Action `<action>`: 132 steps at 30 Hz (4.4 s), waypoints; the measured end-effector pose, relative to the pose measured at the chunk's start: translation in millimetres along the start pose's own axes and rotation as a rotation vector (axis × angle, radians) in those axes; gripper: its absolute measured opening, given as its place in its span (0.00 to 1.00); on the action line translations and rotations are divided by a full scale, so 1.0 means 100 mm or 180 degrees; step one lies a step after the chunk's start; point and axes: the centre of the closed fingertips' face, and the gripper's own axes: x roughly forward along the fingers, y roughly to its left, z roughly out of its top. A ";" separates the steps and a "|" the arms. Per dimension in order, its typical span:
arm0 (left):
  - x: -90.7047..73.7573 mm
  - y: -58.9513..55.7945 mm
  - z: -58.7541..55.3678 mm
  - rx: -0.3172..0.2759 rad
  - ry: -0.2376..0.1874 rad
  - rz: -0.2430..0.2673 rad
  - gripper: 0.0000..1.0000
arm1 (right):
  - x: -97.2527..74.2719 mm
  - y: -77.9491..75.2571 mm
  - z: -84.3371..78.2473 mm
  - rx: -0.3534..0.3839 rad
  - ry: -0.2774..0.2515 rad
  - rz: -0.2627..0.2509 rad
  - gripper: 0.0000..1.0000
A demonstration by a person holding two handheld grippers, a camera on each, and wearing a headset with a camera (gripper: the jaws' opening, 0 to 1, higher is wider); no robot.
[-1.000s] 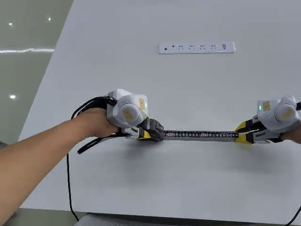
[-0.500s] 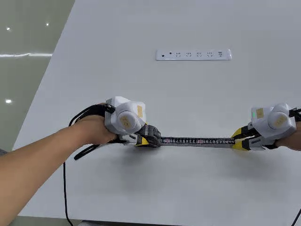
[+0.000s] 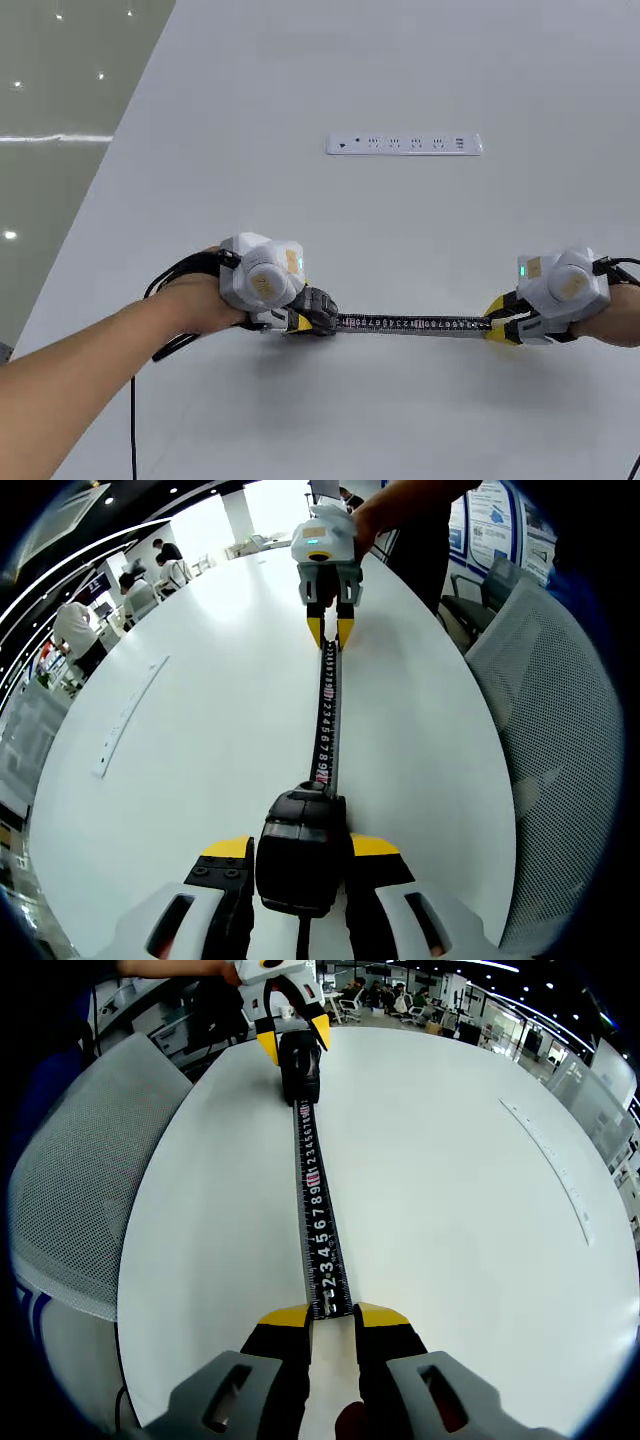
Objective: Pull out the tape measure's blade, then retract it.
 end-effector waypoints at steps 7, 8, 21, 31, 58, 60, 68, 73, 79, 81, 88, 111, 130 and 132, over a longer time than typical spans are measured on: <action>-0.06 0.04 0.02 -0.0242 -0.0067 0.0165 0.40 | 0.00 0.00 -0.01 0.0093 0.0030 -0.0042 0.17; -0.08 0.05 0.02 -0.0247 -0.0065 0.0188 0.40 | 0.00 0.01 -0.01 0.0139 0.0026 -0.0042 0.18; -0.21 -0.02 -0.05 -0.0681 -0.0113 0.0439 0.49 | 0.05 -0.03 0.04 0.0790 -0.0189 -0.0333 0.32; -0.36 0.00 -0.12 -0.1626 -0.0458 0.0675 0.59 | -0.04 0.00 0.14 0.1075 -0.0403 -0.0480 0.35; -0.70 -0.27 -0.07 -0.2186 -0.0670 0.1009 0.80 | -0.53 0.37 0.41 0.1710 -0.0791 -0.0916 0.67; -0.75 -0.29 -0.04 -0.2235 -0.0719 0.1039 0.81 | -0.56 0.41 0.42 0.1756 -0.0795 -0.0944 0.69; -0.89 -0.42 0.00 -0.2378 -0.0820 0.1118 0.86 | -0.74 0.57 0.51 0.1868 -0.0875 -0.1027 0.78; -0.97 -0.50 -0.01 -0.2436 -0.0817 0.1130 0.89 | -0.82 0.66 0.54 0.1897 -0.0875 -0.1062 0.84; -1.08 -0.57 -0.01 -0.2528 -0.0857 0.1175 0.92 | -0.93 0.75 0.61 0.1888 -0.0893 -0.1103 0.90; -1.12 -0.59 -0.01 -0.2555 -0.0859 0.1202 0.93 | -0.96 0.78 0.63 0.1902 -0.0892 -0.1112 0.92; -1.25 -0.65 -0.01 -0.2624 -0.0906 0.1281 0.96 | -1.10 0.88 0.68 0.1950 -0.0921 -0.1176 0.97; -1.83 -1.04 -0.09 -0.2787 -0.0914 0.1592 1.00 | -1.54 1.32 0.74 0.2081 -0.0927 -0.1328 1.00; -2.24 -1.19 -0.06 -0.2905 -0.0917 0.1737 1.00 | -1.81 1.56 0.85 0.2062 -0.0944 -0.1382 1.00; -2.27 -1.20 -0.06 -0.2909 -0.0914 0.1752 1.00 | -1.84 1.58 0.87 0.2072 -0.0947 -0.1385 1.00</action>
